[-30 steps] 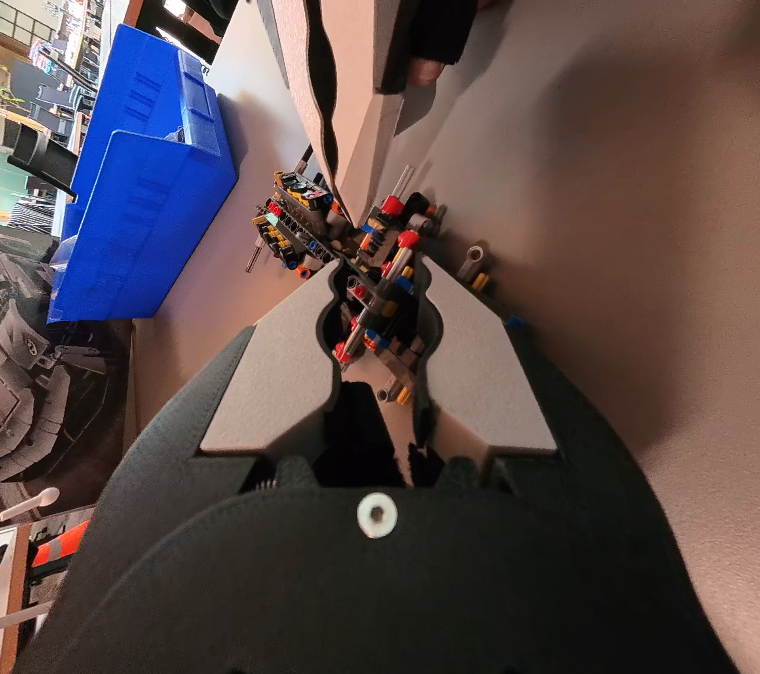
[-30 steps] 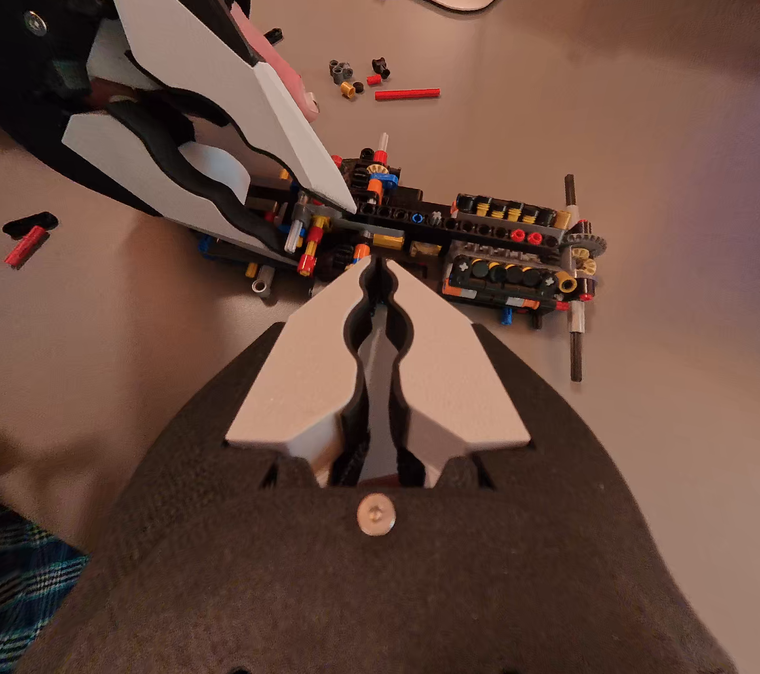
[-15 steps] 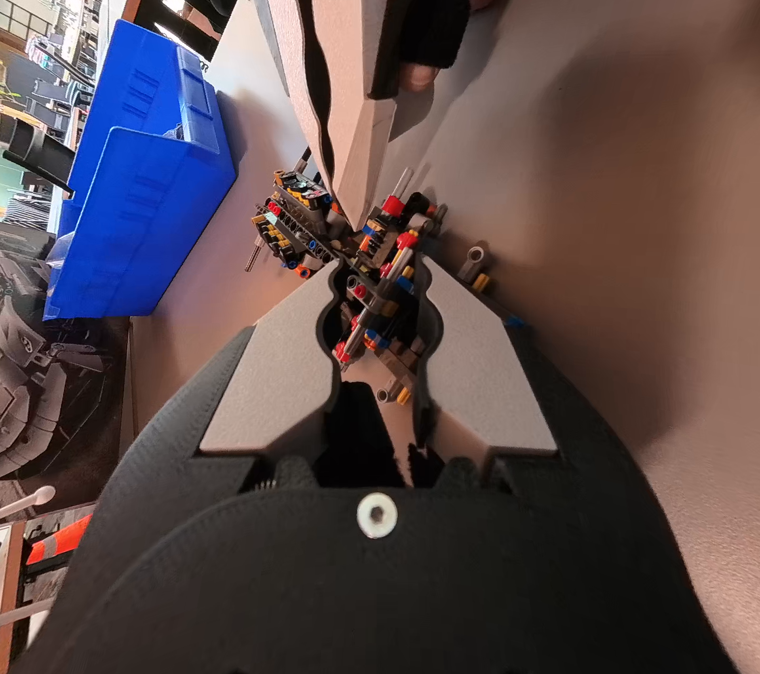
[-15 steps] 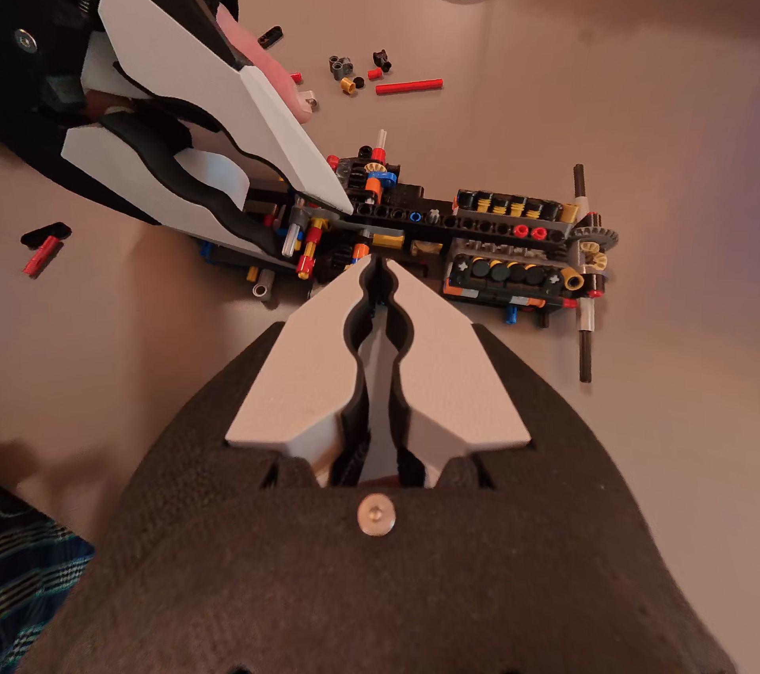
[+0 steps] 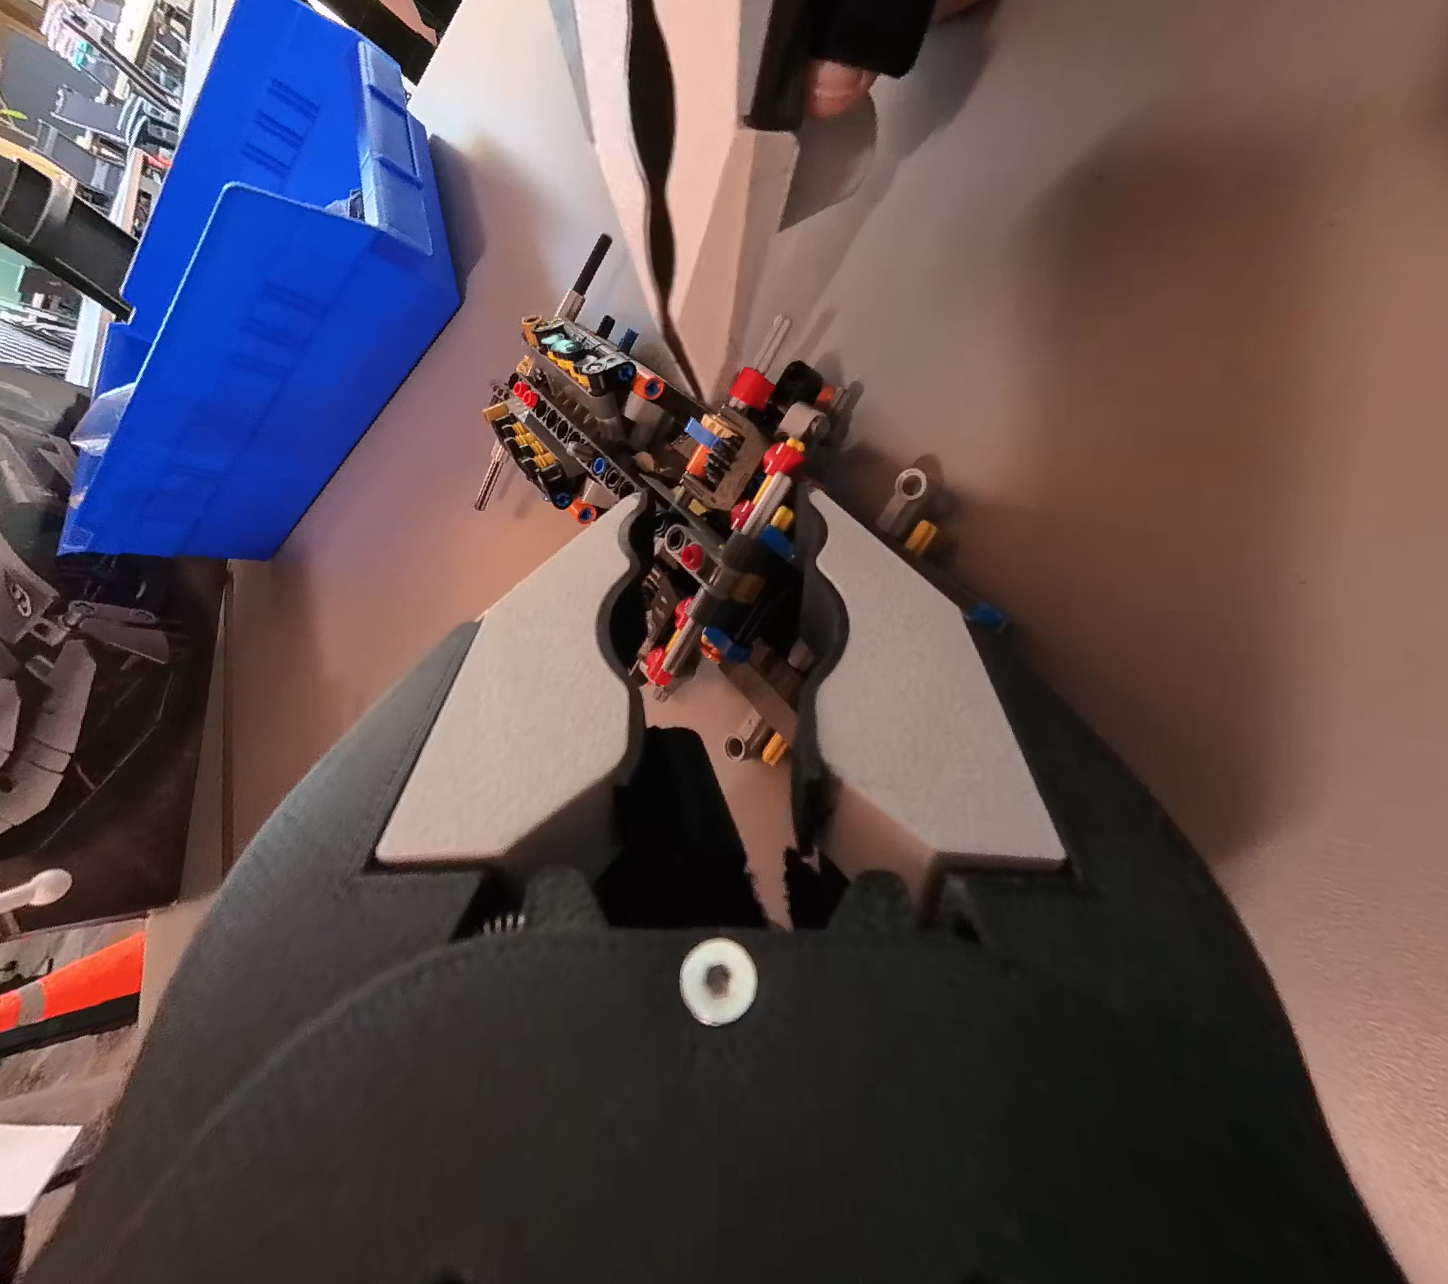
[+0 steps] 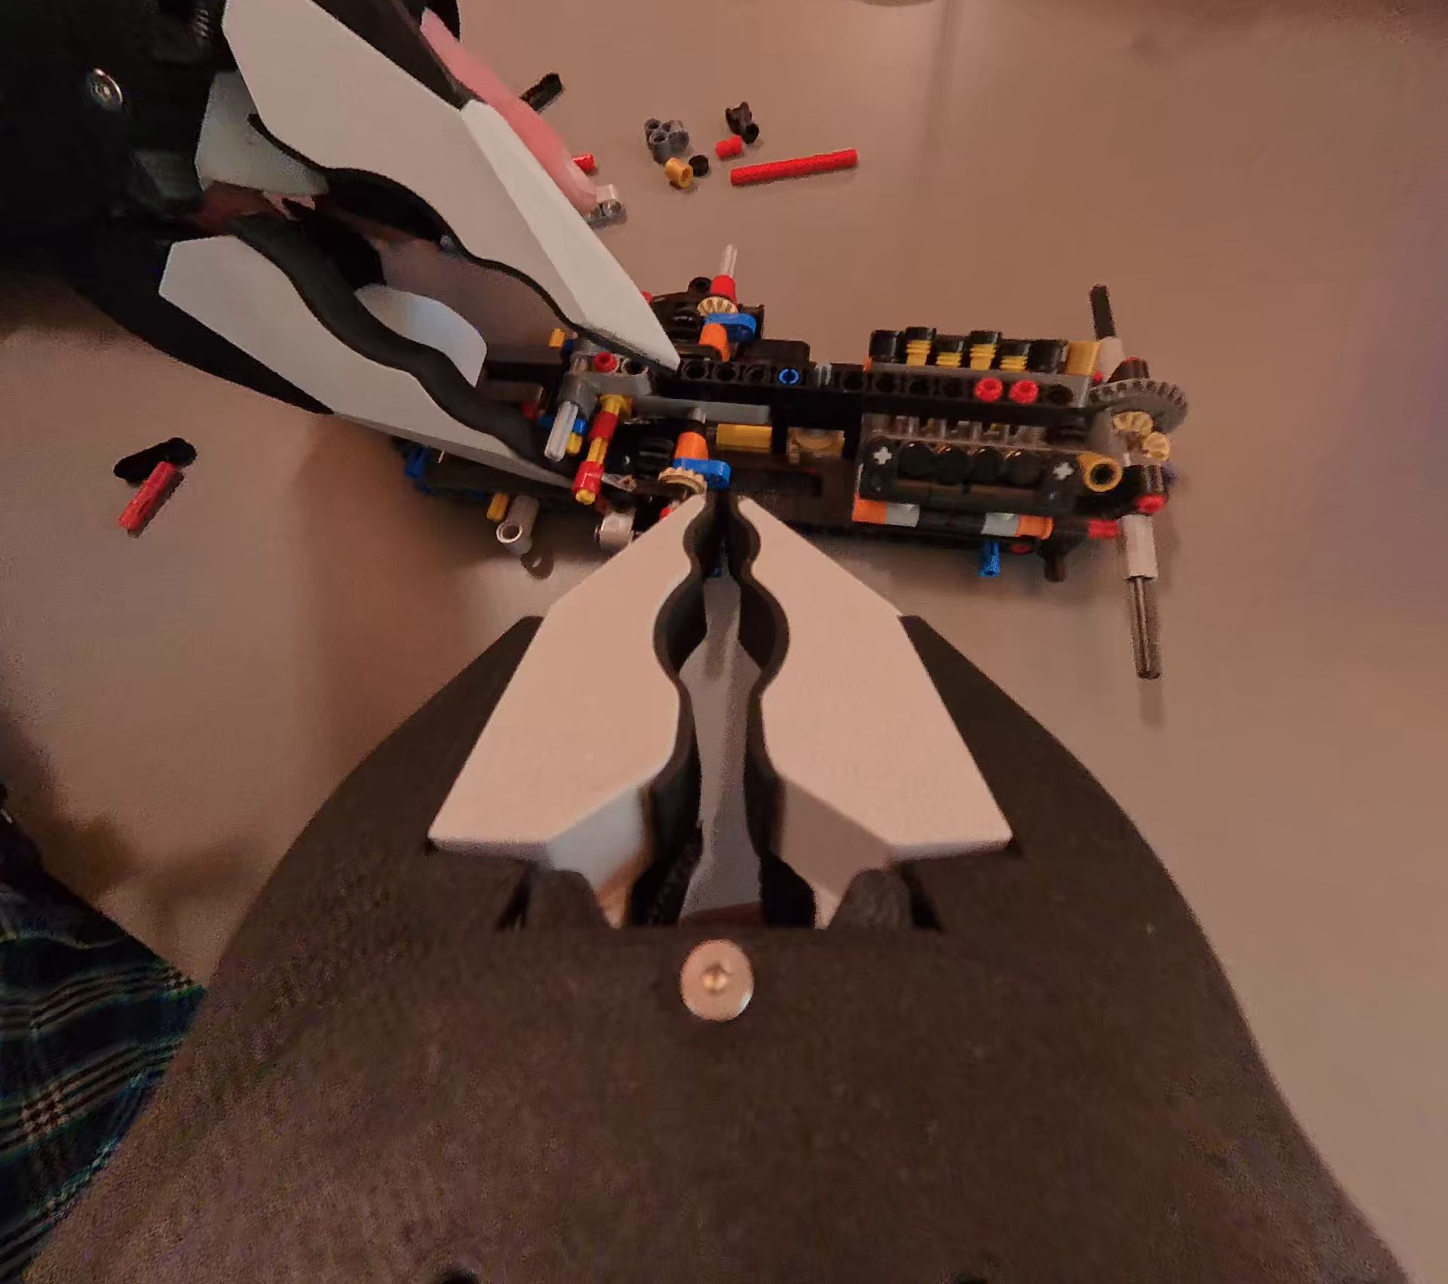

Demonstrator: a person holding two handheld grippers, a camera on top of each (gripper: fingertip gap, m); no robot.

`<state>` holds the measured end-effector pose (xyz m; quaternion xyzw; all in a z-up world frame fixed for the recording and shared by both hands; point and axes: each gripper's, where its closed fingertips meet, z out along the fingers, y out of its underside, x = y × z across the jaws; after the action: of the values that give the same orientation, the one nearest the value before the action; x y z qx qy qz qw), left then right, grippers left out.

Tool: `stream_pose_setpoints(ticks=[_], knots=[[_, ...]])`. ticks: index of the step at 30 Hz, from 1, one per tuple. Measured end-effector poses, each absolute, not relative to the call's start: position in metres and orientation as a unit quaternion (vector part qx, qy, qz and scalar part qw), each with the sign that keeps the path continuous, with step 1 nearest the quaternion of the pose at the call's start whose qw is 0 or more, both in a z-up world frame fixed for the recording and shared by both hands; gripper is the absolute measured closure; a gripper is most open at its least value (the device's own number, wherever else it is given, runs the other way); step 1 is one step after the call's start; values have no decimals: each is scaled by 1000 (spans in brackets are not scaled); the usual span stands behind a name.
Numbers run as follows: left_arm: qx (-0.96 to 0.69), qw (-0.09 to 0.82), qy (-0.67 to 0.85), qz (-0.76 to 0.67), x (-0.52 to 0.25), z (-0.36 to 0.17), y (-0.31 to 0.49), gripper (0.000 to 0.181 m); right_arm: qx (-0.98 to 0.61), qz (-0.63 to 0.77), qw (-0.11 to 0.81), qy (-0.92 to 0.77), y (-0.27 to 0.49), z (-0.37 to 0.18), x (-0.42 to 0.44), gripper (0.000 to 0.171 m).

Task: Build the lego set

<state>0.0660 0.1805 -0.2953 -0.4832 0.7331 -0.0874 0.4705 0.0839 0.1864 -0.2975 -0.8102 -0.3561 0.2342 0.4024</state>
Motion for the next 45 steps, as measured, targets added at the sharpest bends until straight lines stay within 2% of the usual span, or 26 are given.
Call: stream_pose_setpoints(ticks=[1,15,19,22,28,34,39,41,45], knots=[[-486,470,732,-87,65,-296,181,147,-812,235,399,-355,186,-298,84,171],[-510,465,717,-97,59,-295,182,146,-814,312,350,-343,167,-292,80,160],[-510,466,716,-100,59,-296,182,146,-825,288,347,-341,169,-300,78,169],[-512,467,714,-102,59,-296,183,146,-827,292,348,-332,171,-301,78,170],[-514,469,712,-100,60,-295,184,146,-806,180,390,-407,174,-301,79,170],[-514,471,711,-96,61,-297,185,147,-723,-20,446,-527,177,-301,81,171],[-518,469,709,-93,59,-297,185,145,-757,77,445,-472,177,-297,80,168],[-527,469,702,-93,55,-293,187,138,-768,102,439,-455,178,-295,81,159],[-566,460,673,-121,40,-285,195,127,-783,180,425,-417,179,-288,78,156]])
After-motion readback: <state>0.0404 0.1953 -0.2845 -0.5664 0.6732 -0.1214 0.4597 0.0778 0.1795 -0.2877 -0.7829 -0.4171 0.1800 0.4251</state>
